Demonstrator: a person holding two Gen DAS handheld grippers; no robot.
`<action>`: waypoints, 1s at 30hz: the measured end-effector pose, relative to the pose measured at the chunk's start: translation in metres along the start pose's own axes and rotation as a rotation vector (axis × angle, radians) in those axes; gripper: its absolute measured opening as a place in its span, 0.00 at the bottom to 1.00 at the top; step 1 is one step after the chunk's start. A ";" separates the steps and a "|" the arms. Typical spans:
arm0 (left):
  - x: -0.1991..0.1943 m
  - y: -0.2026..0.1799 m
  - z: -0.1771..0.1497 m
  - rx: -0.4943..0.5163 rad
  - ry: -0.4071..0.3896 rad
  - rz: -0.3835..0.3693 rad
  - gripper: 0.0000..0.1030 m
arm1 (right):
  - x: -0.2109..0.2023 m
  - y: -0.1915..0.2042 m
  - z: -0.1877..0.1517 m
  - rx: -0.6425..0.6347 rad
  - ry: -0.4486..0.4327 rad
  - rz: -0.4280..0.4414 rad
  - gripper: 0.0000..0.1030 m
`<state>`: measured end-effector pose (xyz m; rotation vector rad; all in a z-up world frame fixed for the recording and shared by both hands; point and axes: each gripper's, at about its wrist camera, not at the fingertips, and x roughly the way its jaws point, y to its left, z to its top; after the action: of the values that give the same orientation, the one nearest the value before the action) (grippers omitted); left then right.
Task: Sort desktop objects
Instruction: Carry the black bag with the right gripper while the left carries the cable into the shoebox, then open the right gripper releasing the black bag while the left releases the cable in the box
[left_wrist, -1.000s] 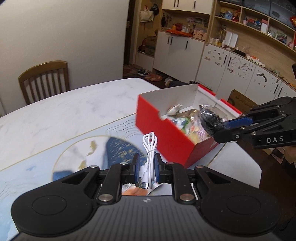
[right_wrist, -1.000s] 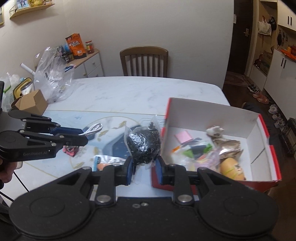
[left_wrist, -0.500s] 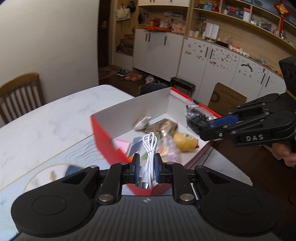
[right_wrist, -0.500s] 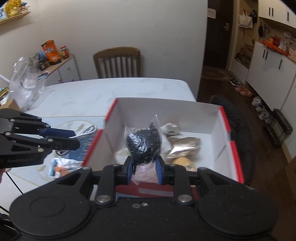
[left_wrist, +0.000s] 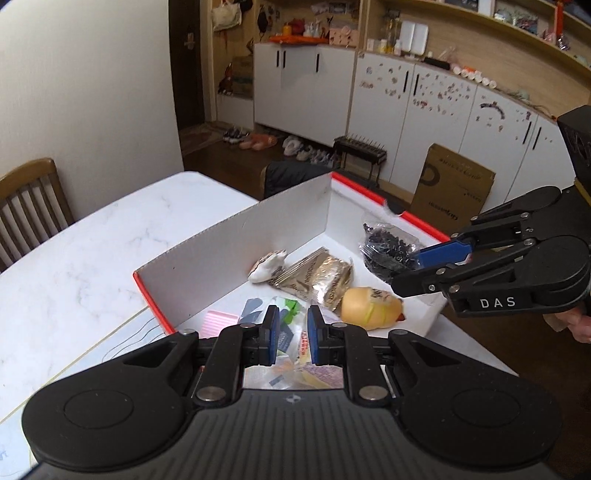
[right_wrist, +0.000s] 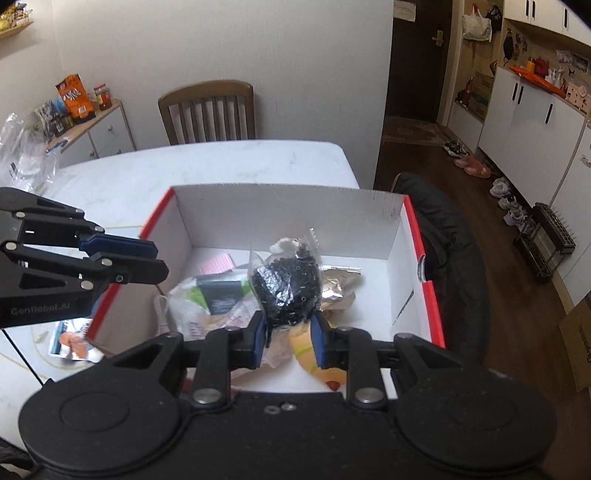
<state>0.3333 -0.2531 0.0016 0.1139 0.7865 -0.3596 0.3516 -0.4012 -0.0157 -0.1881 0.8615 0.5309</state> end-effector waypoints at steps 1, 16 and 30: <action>0.004 0.001 0.000 0.000 0.009 0.003 0.15 | 0.005 -0.002 0.002 0.000 0.010 0.001 0.24; 0.020 0.009 -0.014 -0.036 0.069 0.008 0.15 | 0.068 0.011 0.011 -0.106 0.154 -0.006 0.24; 0.007 0.005 -0.018 -0.083 0.036 -0.003 0.15 | 0.068 0.009 0.006 -0.113 0.180 -0.009 0.32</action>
<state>0.3274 -0.2463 -0.0165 0.0413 0.8362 -0.3275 0.3877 -0.3665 -0.0632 -0.3465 1.0055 0.5609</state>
